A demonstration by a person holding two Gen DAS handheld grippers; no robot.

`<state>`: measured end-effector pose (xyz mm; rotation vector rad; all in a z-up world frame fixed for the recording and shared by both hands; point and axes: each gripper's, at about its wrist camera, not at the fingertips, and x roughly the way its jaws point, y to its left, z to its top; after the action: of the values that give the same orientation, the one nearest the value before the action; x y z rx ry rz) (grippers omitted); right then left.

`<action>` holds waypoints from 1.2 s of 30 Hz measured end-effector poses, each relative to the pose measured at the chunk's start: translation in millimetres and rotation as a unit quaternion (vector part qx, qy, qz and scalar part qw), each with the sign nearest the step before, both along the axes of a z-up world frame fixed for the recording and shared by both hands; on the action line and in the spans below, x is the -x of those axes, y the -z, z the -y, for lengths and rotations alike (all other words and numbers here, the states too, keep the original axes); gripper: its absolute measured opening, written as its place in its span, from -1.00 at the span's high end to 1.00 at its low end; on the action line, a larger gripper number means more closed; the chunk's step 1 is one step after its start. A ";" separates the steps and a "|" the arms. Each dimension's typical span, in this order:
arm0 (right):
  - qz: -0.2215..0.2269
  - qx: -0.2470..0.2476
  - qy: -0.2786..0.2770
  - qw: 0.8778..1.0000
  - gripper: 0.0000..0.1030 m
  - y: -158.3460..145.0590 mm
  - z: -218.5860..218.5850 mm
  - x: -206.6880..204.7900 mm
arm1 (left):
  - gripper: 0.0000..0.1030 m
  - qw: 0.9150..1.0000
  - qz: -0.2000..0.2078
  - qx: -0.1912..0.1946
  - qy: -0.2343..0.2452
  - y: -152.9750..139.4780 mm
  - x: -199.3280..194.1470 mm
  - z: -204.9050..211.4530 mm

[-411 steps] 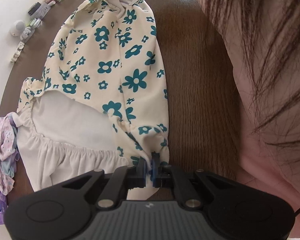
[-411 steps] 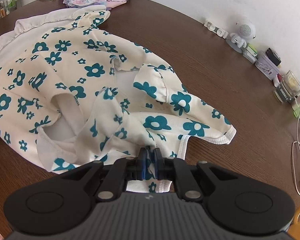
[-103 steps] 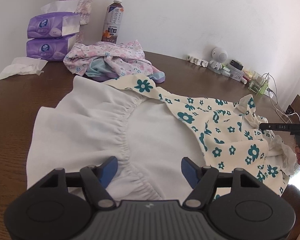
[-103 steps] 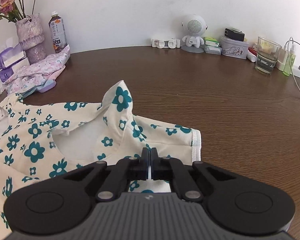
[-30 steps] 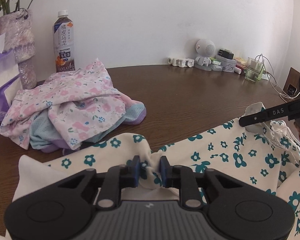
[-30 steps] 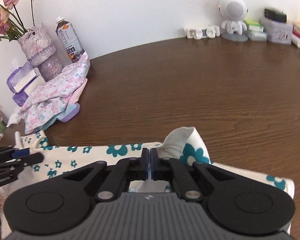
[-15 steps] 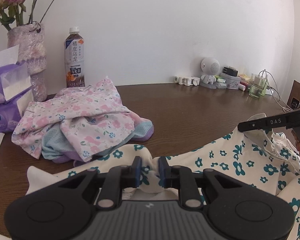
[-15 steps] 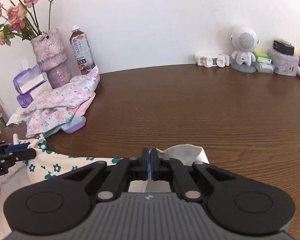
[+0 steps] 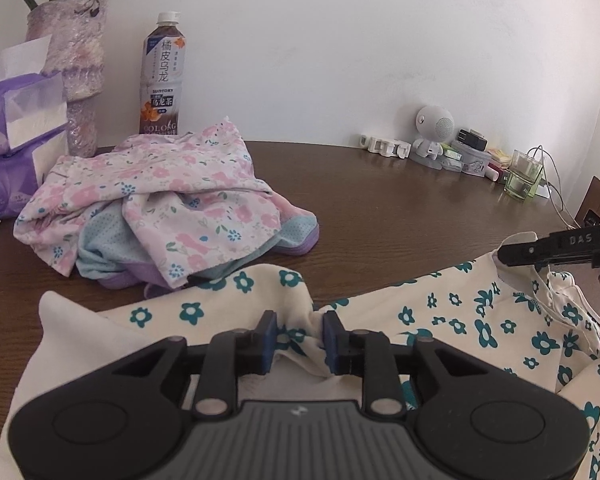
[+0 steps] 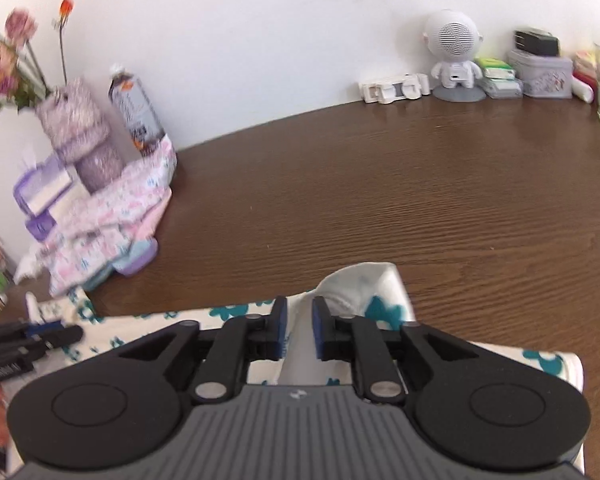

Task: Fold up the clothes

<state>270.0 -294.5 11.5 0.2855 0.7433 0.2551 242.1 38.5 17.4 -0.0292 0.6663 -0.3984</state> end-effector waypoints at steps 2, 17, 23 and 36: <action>0.009 -0.009 -0.001 1.000 0.51 -9.6 5.8 10.9 | 0.54 1.000 0.000 0.001 0.000 0.2 0.2 0.0; -0.042 0.018 -0.038 0.998 1.00 9.2 3.8 50.7 | 0.53 1.000 0.002 0.000 0.002 0.3 1.0 0.5; -0.043 -0.018 -0.033 0.998 0.90 9.1 10.5 52.1 | 0.52 1.000 0.003 -0.002 0.002 0.4 1.2 0.9; -0.049 -0.006 -0.046 0.998 0.98 8.7 -9.4 42.3 | 0.51 1.000 0.003 -0.002 0.003 0.8 0.8 0.8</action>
<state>227.6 -285.1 2.8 0.2776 0.8521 0.3344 241.3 37.6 16.6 -0.0225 0.6619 -0.4024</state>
